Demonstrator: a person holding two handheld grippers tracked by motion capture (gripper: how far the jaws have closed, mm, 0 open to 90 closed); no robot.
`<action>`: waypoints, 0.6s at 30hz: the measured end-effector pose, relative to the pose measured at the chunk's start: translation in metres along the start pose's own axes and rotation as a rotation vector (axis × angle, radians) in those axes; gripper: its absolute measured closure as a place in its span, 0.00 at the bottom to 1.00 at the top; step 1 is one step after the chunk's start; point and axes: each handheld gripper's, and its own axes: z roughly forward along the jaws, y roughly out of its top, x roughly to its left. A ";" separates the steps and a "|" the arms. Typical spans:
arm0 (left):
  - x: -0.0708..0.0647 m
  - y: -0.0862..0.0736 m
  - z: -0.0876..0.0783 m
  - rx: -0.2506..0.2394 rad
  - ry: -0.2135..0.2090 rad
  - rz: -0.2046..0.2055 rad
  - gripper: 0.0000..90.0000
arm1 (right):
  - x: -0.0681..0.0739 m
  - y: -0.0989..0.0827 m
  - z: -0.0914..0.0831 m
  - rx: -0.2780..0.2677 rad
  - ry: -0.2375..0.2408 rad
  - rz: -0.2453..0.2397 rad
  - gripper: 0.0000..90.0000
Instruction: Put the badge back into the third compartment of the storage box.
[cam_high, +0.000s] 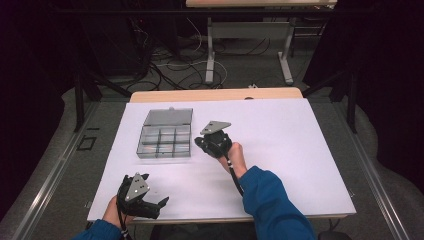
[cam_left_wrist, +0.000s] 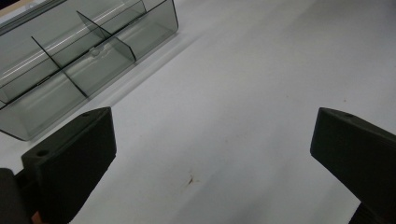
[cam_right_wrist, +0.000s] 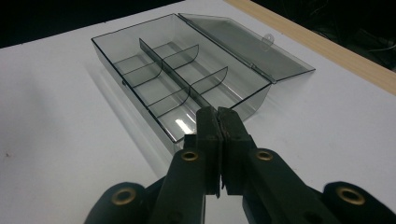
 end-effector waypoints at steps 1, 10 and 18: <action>0.000 0.000 0.000 0.000 0.000 0.000 0.00 | -0.001 0.002 0.002 0.007 0.004 0.000 0.99; 0.000 0.000 0.000 0.000 -0.002 -0.003 0.00 | 0.002 0.010 0.010 -0.002 0.002 0.004 0.99; 0.000 0.000 0.000 -0.001 -0.003 -0.003 0.00 | 0.003 0.014 0.017 0.004 0.005 -0.002 0.99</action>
